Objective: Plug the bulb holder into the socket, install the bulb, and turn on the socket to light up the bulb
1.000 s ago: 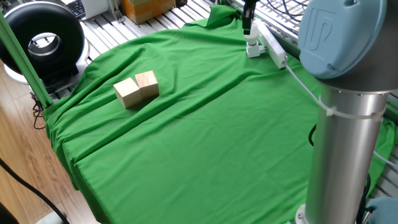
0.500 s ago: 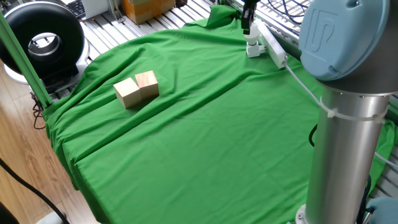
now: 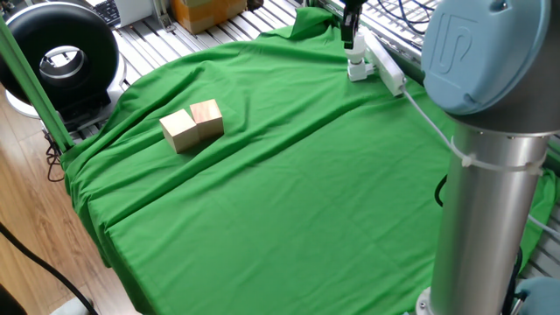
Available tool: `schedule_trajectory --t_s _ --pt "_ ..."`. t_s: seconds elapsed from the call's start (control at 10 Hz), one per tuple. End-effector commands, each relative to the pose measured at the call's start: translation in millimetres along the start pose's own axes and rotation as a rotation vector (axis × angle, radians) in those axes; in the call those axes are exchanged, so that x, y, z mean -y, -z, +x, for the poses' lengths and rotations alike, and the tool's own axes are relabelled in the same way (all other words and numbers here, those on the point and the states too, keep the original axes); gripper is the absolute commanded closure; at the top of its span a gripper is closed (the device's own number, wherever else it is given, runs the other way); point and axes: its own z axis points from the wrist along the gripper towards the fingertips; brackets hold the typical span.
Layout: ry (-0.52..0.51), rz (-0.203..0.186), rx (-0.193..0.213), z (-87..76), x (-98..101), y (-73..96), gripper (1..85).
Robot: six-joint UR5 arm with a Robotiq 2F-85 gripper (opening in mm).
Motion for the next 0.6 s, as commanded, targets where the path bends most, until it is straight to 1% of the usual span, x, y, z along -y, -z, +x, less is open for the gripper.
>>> schedule_trajectory --t_s 0.0,0.1,0.3,0.5 --pt "0.056 0.000 -0.004 6.2 -3.2 3.2 63.3" --pt "0.050 0.007 -0.007 9.9 -3.9 5.1 63.3" --pt "0.033 0.014 -0.003 10.0 -2.2 5.7 63.0" --pt "0.027 0.011 -0.006 14.4 -2.8 6.6 63.0"
